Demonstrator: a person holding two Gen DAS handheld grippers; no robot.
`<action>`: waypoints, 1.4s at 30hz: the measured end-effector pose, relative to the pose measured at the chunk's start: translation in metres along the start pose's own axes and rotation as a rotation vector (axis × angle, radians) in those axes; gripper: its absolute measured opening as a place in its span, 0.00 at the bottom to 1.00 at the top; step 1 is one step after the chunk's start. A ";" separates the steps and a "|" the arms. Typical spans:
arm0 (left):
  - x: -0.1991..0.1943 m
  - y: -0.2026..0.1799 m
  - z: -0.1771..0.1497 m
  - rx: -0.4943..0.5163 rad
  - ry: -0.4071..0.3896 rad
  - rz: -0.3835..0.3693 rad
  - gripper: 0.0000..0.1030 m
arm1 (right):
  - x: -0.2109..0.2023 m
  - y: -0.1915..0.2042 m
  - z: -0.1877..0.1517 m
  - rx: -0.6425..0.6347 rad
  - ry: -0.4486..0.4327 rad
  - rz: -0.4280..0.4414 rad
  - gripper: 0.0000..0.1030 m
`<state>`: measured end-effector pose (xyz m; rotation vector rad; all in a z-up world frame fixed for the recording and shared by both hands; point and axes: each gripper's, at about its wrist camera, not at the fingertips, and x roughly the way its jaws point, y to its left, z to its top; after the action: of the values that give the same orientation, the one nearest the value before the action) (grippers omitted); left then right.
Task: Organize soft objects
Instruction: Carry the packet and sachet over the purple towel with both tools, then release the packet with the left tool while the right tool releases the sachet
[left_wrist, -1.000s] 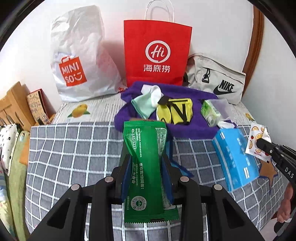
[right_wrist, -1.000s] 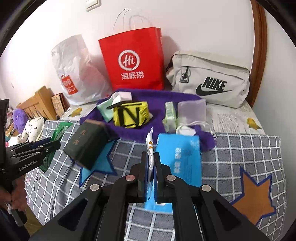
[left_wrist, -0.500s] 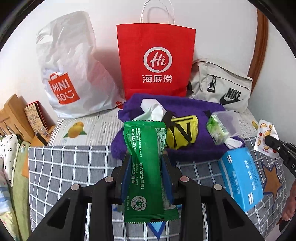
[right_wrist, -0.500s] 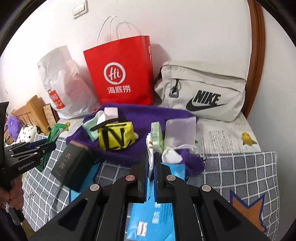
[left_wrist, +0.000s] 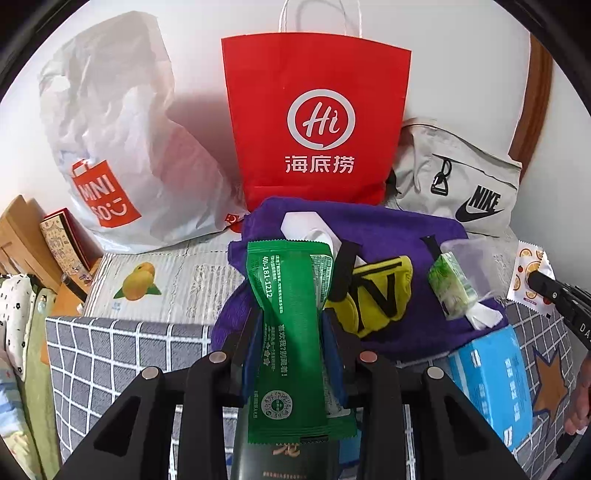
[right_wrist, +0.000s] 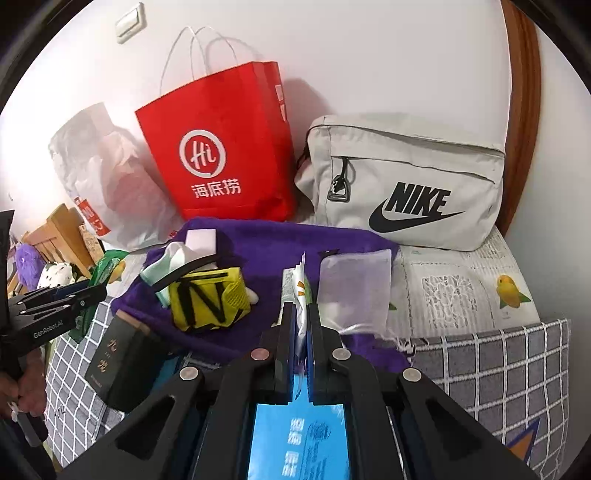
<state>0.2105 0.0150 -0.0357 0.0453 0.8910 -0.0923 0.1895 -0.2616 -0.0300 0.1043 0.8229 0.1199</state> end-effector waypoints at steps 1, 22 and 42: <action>0.003 -0.001 0.002 0.003 0.001 0.002 0.29 | 0.003 -0.001 0.002 -0.002 0.002 -0.002 0.05; 0.052 -0.008 0.025 0.009 0.053 -0.037 0.30 | 0.087 -0.019 0.024 -0.014 0.109 0.042 0.05; 0.069 -0.070 0.030 0.125 0.087 -0.138 0.30 | 0.087 -0.028 0.020 -0.083 0.119 -0.065 0.38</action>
<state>0.2701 -0.0617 -0.0702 0.1050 0.9738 -0.2762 0.2643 -0.2771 -0.0833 -0.0080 0.9381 0.0993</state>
